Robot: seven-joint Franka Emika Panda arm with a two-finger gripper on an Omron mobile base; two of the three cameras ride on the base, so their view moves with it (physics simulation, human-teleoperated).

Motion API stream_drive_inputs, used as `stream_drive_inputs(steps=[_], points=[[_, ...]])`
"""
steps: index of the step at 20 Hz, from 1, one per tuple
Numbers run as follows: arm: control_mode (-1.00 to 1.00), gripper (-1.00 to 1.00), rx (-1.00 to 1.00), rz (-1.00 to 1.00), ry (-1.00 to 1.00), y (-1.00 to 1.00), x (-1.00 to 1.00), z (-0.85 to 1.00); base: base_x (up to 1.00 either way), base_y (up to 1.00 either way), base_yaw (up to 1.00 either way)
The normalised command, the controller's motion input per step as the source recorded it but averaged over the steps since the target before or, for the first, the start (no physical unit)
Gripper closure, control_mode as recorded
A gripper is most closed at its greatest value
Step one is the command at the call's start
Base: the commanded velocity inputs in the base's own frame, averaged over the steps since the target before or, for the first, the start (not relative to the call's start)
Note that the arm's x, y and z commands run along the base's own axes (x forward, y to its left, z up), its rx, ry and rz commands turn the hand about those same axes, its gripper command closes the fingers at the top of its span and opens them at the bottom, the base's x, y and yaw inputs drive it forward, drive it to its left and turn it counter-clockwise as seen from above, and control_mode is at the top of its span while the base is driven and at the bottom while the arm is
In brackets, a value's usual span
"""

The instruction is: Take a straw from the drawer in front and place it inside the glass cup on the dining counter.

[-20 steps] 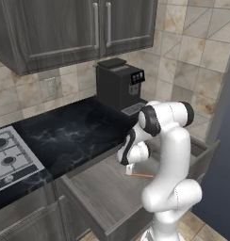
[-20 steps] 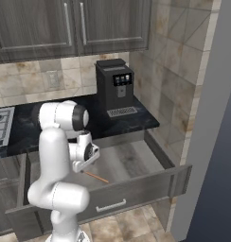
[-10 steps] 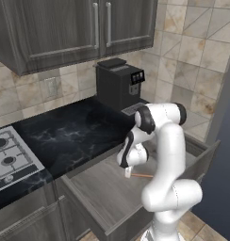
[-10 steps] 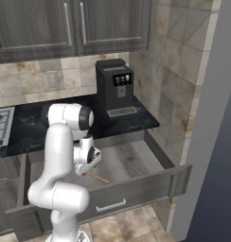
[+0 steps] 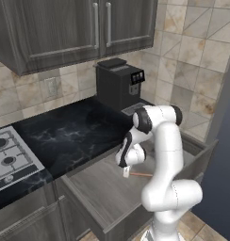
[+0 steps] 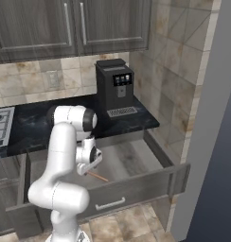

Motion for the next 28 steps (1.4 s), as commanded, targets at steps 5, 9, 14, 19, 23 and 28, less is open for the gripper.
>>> stream_drive_inputs(steps=[5, 9, 14, 19, 23, 28], points=[[-1.0, -1.0, 0.0, 0.0, 0.09, 0.0, 0.0, -0.57, 0.0, 0.0, 0.0], [-1.0, -1.0, 0.0, 0.0, 0.15, 0.0, -0.09, -0.76, 0.0, 0.0, 0.0], [-1.0, 1.0, 0.0, 0.0, 0.17, 0.0, -0.33, -0.7, 0.0, 0.0, 0.0], [-1.0, 1.0, 0.0, 0.0, 0.09, -0.24, -0.6, -0.48, 0.0, 0.0, 0.0], [-1.0, 1.0, 0.0, 0.0, 0.11, -0.28, -0.59, -0.15, 0.0, 0.0, 0.0], [-1.0, 1.0, 0.0, -0.02, 0.15, -0.11, -0.26, 0.0, 0.0, 0.0, 0.0]])
